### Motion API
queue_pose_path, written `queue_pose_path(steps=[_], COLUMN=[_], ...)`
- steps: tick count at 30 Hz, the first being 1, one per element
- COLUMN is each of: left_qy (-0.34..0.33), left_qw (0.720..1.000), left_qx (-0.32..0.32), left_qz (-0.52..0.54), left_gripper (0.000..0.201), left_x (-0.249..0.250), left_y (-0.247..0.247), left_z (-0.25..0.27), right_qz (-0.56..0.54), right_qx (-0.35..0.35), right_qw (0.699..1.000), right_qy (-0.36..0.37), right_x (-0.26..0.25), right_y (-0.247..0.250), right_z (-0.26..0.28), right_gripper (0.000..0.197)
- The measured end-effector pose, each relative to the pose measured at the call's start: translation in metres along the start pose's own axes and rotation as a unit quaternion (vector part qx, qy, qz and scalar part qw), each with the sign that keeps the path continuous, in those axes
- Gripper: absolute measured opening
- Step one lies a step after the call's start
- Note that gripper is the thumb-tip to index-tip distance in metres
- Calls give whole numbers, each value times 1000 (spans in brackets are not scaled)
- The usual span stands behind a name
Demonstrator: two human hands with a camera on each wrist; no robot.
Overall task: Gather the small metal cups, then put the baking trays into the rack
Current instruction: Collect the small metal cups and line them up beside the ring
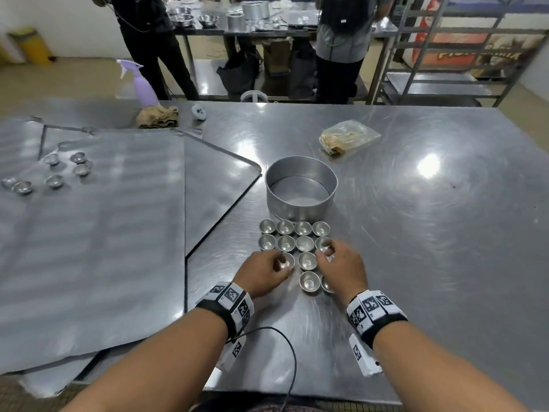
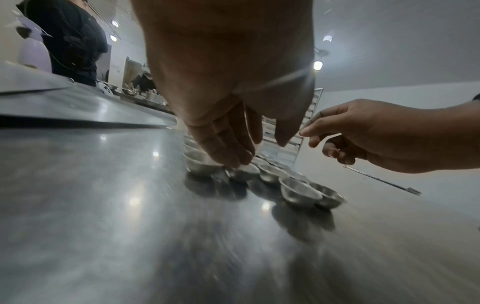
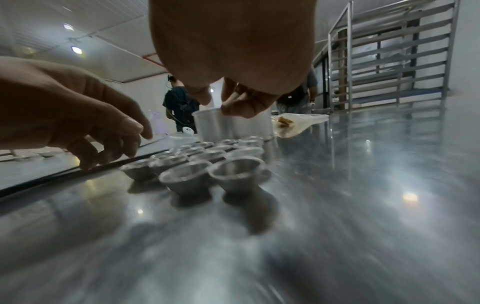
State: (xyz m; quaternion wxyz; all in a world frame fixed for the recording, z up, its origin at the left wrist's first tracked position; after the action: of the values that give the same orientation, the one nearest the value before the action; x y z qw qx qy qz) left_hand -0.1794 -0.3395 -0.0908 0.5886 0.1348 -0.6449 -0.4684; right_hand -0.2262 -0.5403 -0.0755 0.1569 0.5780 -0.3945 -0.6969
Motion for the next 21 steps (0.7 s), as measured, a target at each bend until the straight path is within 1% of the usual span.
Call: queue_pose_path(steps=[3, 7, 12, 16, 19, 21], left_qy=[11, 48, 109, 166, 209, 238], left_qw=[999, 994, 983, 974, 963, 955], left_qx=[48, 97, 147, 155, 170, 174], left_qz=[5, 13, 17, 15, 13, 4], left_gripper=[16, 10, 9, 9, 13, 22], left_x=[-23, -78, -190, -284, -355, -396], left_y=[45, 117, 213, 284, 336, 367], left_z=[0, 9, 36, 55, 62, 63], right_qz=[-5, -13, -1, 11, 36, 49], right_qx=[-14, -58, -119, -196, -232, -253], right_qw=[999, 992, 980, 965, 951, 943], right_qy=[45, 109, 160, 176, 201, 211], right_x=[-51, -130, -246, -331, -389, -423], right_y=[-26, -85, -185, -268, -328, -363], right_z=[-20, -46, -62, -71, -86, -96], right_gripper=[10, 19, 21, 21, 24, 27])
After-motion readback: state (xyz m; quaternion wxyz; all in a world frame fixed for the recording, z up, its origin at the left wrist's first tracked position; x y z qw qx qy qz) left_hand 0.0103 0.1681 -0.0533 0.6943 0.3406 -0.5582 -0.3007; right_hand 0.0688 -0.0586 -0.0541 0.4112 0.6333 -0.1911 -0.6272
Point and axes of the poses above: each hand's wrist, its own z-axis away from the middle knuckle, its own y-axis out of the back of the hand, x = y × z, the point moved 4 cm from there along -z, towards the middle knuckle, and after that the axes turned 2 degrees about -z, right-handed, at the moved point
